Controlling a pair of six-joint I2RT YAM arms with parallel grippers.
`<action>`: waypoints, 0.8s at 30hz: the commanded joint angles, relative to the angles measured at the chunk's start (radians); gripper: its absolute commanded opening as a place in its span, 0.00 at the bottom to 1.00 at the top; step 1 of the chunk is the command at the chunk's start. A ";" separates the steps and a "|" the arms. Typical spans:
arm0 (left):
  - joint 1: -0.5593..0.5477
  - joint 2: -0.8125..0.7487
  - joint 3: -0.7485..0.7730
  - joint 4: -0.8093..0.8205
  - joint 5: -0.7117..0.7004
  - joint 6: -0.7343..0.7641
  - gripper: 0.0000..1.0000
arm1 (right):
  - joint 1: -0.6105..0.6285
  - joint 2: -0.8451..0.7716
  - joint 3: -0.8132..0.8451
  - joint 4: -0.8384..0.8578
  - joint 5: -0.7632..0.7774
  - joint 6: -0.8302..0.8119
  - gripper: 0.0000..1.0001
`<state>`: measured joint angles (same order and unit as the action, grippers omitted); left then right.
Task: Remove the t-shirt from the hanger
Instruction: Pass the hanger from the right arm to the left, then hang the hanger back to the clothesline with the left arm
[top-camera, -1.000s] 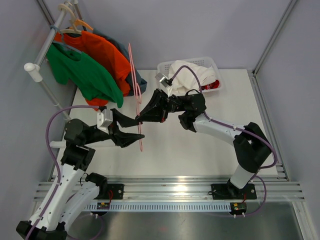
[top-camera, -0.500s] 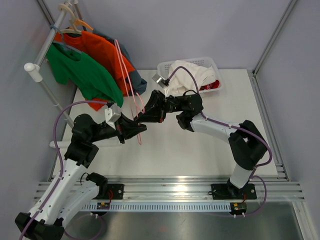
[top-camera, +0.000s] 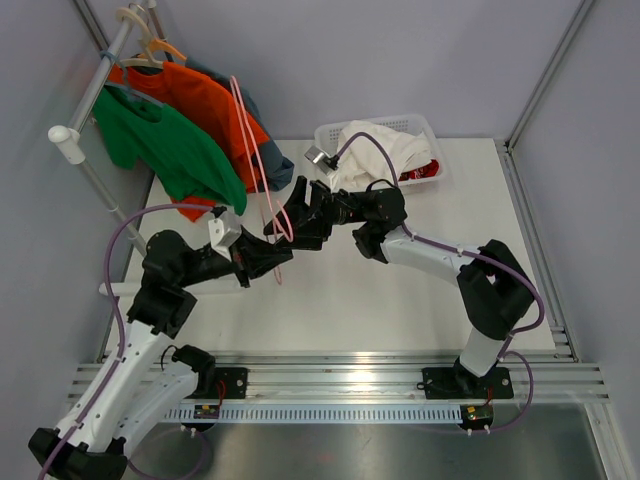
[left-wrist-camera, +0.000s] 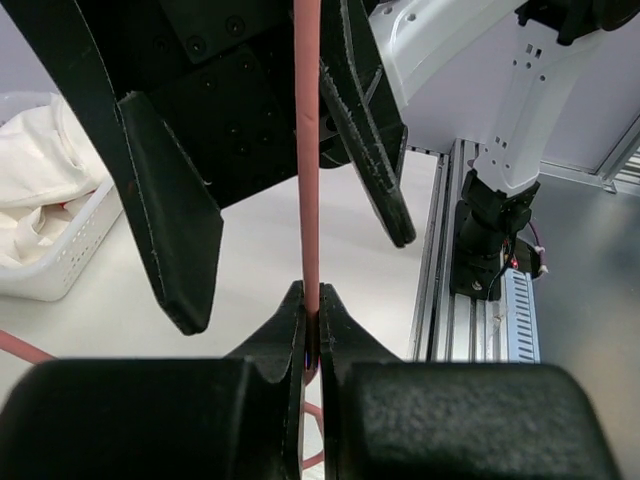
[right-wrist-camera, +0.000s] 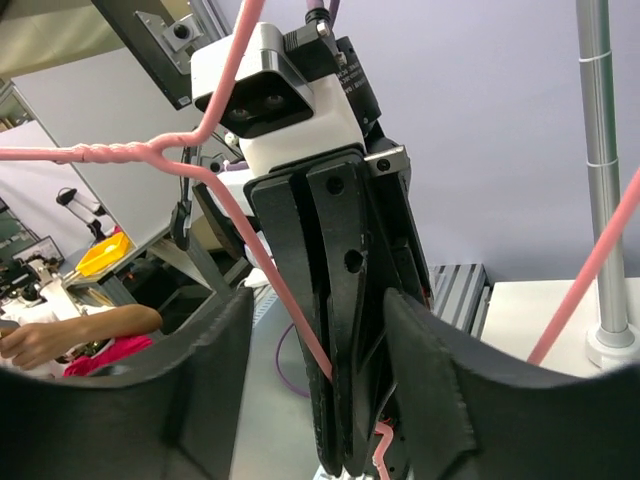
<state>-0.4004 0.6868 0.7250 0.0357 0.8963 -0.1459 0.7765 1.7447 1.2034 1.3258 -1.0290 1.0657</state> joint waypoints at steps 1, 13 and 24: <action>-0.006 -0.021 0.024 0.035 -0.031 0.016 0.00 | -0.003 -0.016 0.032 0.193 0.029 -0.006 0.64; -0.008 -0.061 -0.021 0.112 -0.177 -0.084 0.00 | -0.005 -0.155 -0.077 -0.035 0.107 -0.234 0.99; -0.097 -0.026 0.025 0.070 -0.455 -0.158 0.00 | -0.005 -0.574 -0.261 -0.617 0.536 -0.714 0.99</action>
<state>-0.4721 0.6704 0.7124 0.0666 0.5980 -0.2604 0.7757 1.2716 0.9672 0.8787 -0.6891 0.5365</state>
